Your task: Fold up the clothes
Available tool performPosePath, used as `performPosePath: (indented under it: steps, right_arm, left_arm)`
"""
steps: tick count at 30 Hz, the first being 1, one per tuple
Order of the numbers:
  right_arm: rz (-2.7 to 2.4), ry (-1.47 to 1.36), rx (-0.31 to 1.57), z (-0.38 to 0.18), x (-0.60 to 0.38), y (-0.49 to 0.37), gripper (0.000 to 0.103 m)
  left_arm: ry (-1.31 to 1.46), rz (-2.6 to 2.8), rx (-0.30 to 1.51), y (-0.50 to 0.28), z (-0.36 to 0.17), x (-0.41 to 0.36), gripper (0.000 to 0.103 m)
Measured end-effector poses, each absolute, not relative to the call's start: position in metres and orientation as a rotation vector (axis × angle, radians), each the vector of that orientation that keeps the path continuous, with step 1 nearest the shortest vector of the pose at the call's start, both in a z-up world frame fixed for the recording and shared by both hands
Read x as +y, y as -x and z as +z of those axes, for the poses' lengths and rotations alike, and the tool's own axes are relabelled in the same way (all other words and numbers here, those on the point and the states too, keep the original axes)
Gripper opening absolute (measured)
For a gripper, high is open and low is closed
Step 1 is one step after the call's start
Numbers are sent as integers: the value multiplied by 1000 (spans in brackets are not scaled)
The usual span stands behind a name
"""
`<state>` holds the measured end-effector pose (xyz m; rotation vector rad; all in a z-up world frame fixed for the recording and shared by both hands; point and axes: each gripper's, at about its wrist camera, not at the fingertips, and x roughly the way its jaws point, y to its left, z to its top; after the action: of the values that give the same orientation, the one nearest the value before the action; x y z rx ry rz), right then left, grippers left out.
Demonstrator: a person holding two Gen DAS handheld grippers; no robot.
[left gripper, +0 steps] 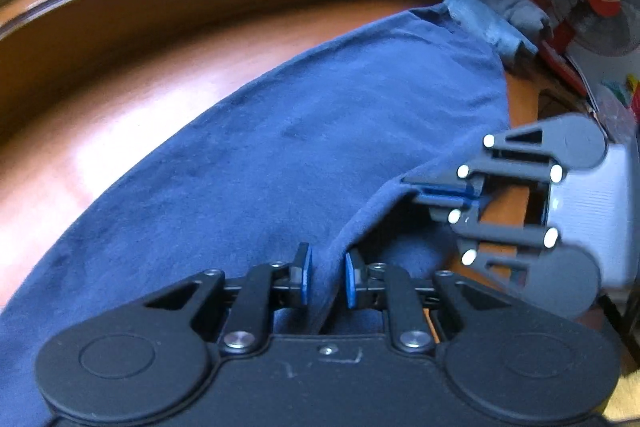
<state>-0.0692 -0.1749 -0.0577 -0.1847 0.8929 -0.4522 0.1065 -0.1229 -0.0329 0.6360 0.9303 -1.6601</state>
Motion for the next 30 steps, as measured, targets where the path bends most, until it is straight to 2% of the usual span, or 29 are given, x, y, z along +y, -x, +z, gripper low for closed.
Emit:
performPosePath:
  steps: [3, 7, 11, 13, 14, 20, 24, 28, 30]
  right_arm:
    - [-389, 86, 896, -29, -172, 89, 5]
    - [-304, 67, 994, -44, -163, 93, 7]
    - [-300, 192, 1037, -58, -139, 91, 15]
    - [-287, 197, 1036, -49, -130, 97, 30]
    - [-284, 174, 1020, -42, -130, 102, 32]
    - [-377, -124, 782, -27, -161, 108, 32]
    - [-395, -279, 670, -42, -176, 85, 32]
    - [-256, -234, 804, -64, -161, 57, 29]
    - [-214, -165, 826, -68, -147, 57, 30]
  left_arm:
    - [-638, -1688, 891, -114, -21, -107, 27]
    - [-668, -1671, 855, -116, -22, -100, 29]
    - [-671, -1673, 890, -115, -22, -97, 27]
    - [-687, -1686, 838, -116, -13, -86, 29]
    - [-704, -1681, 816, -118, -10, -81, 31]
    - [-754, -1600, 823, -142, -15, -63, 33]
    - [-743, -1483, 846, -158, -26, -60, 33]
    - [-784, -1348, 834, -176, -40, -43, 36]
    - [-786, -1297, 834, -184, -40, -33, 42]
